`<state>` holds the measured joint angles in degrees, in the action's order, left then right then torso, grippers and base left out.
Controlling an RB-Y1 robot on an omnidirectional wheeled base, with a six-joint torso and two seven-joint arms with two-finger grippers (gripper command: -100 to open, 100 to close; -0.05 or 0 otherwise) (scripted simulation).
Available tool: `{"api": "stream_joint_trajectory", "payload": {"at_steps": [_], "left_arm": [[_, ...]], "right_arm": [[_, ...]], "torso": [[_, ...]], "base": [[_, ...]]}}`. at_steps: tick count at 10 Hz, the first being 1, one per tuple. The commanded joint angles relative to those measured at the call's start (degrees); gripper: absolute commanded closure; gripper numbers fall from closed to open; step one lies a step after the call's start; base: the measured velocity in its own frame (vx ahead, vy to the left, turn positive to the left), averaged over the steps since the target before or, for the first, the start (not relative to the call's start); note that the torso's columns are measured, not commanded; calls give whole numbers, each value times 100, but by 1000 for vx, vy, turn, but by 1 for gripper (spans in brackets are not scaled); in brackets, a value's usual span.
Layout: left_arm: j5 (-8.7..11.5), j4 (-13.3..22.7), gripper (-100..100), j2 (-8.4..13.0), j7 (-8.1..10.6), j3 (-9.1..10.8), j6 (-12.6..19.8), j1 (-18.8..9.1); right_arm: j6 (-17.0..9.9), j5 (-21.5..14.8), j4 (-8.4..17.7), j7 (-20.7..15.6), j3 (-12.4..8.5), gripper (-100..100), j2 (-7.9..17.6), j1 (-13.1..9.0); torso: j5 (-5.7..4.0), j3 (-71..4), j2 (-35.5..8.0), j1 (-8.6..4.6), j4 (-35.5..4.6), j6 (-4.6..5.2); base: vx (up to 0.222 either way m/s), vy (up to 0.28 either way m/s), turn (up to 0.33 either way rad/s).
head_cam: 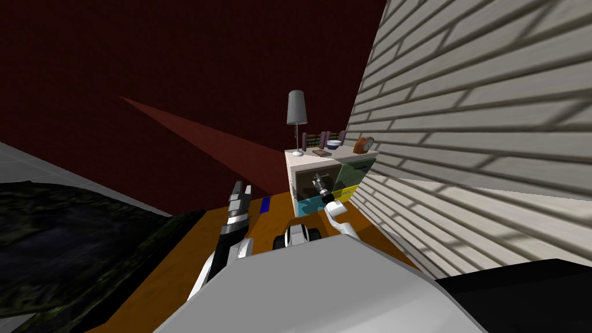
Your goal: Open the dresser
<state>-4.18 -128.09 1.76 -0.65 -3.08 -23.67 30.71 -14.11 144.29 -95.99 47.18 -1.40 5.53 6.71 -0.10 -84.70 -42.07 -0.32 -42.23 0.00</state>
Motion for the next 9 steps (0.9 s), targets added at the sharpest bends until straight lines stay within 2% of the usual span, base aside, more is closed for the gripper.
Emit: {"api": "stream_joint_trajectory", "payload": {"at_steps": [1, 2, 4, 7, 8, 9], "left_arm": [[0, 0, 0, 0, 0, 0, 0, 1], [0, 0, 0, 0, 0, 0, 0, 0], [0, 0, 0, 0, 0, 0, 0, 0], [0, 0, 0, 0, 0, 0, 0, -3], [0, 0, 0, 0, 0, 0, 0, -3], [0, 0, 0, 0, 0, 0, 0, -1]], "right_arm": [[104, -3, -46, 21, 19, -100, 32, -37], [-43, 2, 31, -9, -11, 100, -21, 17], [96, 28, -48, 23, 39, 100, 57, -6], [208, 93, -223, 64, 92, 100, 181, -8], [187, 80, -131, 57, 81, 100, 159, 37], [210, 114, -182, 61, 109, 100, 201, 83]], "torso": [[5, -1, 1, 15, 1, 1], [8, 9, -17, 26, -3, 1], [18, 27, -47, 33, -30, 7], [19, 50, -83, 31, -44, 12], [28, 40, -69, 52, -48, 8], [31, 16, -28, 55, -41, -2]], "base": [[22, 3, 8], [-23, -21, -73], [-68, -3, 2], [-214, -6, -4], [-95, 18, -17], [-125, -1, -22]]}}
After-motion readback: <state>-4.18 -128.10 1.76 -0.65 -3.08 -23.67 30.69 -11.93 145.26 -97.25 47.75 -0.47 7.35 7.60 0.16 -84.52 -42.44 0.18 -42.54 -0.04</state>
